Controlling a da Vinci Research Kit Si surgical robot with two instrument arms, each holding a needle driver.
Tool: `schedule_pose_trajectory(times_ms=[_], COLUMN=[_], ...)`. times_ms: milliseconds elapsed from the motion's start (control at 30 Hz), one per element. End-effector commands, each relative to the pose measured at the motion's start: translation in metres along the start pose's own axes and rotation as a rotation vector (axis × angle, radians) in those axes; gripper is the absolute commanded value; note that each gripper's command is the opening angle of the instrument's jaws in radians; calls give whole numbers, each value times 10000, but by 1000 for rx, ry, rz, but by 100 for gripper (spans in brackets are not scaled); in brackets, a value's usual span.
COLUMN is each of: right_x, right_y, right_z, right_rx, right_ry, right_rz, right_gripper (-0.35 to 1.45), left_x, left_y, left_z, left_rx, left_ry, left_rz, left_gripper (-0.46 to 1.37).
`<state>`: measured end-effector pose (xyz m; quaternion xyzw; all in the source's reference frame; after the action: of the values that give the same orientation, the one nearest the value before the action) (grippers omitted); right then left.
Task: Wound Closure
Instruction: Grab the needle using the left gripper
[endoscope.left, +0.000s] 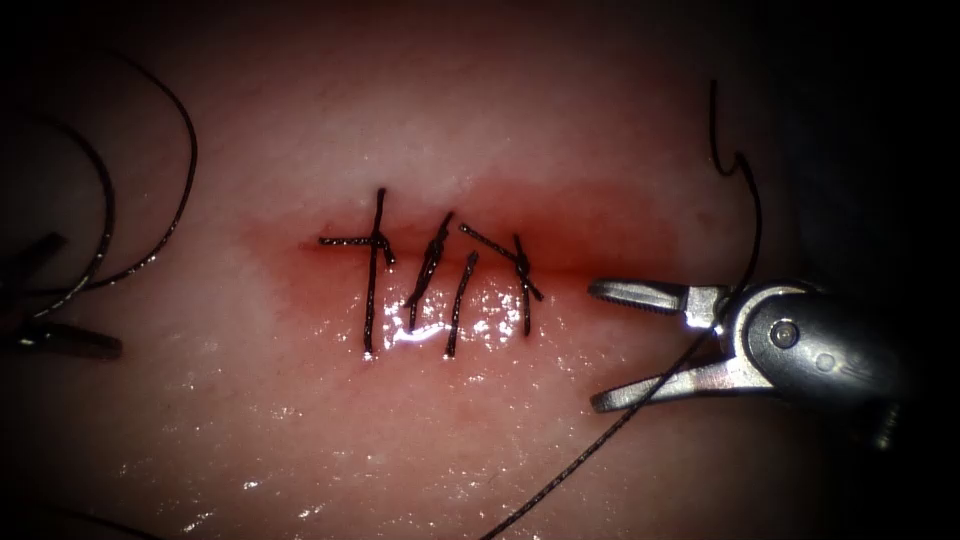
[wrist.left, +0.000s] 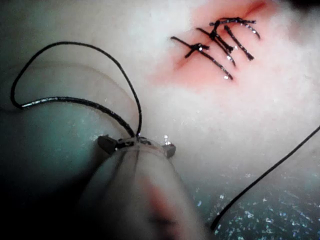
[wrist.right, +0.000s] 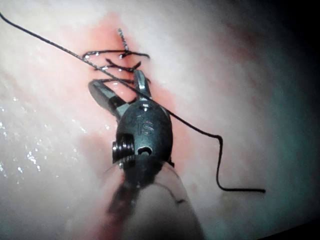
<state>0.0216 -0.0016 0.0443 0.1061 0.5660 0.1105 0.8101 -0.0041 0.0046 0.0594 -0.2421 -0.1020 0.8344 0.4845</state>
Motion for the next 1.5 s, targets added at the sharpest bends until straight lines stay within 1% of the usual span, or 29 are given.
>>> schedule_pose_trajectory(times_ms=[33,167,267,367,433,467,500,567,667,733,933,1000,1100,1133,1200,1300,1333,1500], right_x=[0,0,1,1,1,1,1,1,1,1,1,1,1,1,1,1,1,2], right_y=[-1,-1,-2,-3,-3,-3,-3,-3,-3,-3,-3,-3,-3,-3,-3,-4,-4,-4], right_z=[0,0,0,0,0,0,0,0,0,0,0,0,0,0,0,0,0,0], right_rx=[1,2,2,2,2,2,2,2,2,2,2,2,2,2,2,2,5,5], right_ry=[0,-3,-3,-3,-3,-3,-3,-3,-3,-3,-3,-3,-3,-3,-3,-3,-2,-1], right_rz=[0,0,0,0,0,0,0,0,0,0,0,0,0,0,0,0,0,0], right_gripper=[67,67,67,67,67,67,67,67,67,67,67,67,68,68,68,68,68,68], left_x=[-1,-4,-8,-9,-6,-4,-3,2,8,13,23,33,44,52,58,74,82,99], left_y=[0,-3,-7,-12,-14,-14,-14,-13,-9,-7,-1,5,15,22,28,46,53,69], left_z=[1,3,2,-3,-8,-11,-14,-20,-31,-37,-49,-56,-63,-66,-68,-70,-69,-63], left_rx=[-9,-20,-35,-48,-63,-58,-53,-45,-35,-32,-15,0,3,5,5,11,18,13], left_ry=[0,-3,-8,-1,12,25,35,50,65,79,104,120,141,152,161,176,178,186], left_rz=[-5,-13,-15,-16,-23,-33,-25,-15,7,14,40,58,74,82,94,113,114,121], left_gripper=[90,87,77,59,43,33,21,6,-26,-35,-35,-35,-35,-35,-35,-35,-35,-35])
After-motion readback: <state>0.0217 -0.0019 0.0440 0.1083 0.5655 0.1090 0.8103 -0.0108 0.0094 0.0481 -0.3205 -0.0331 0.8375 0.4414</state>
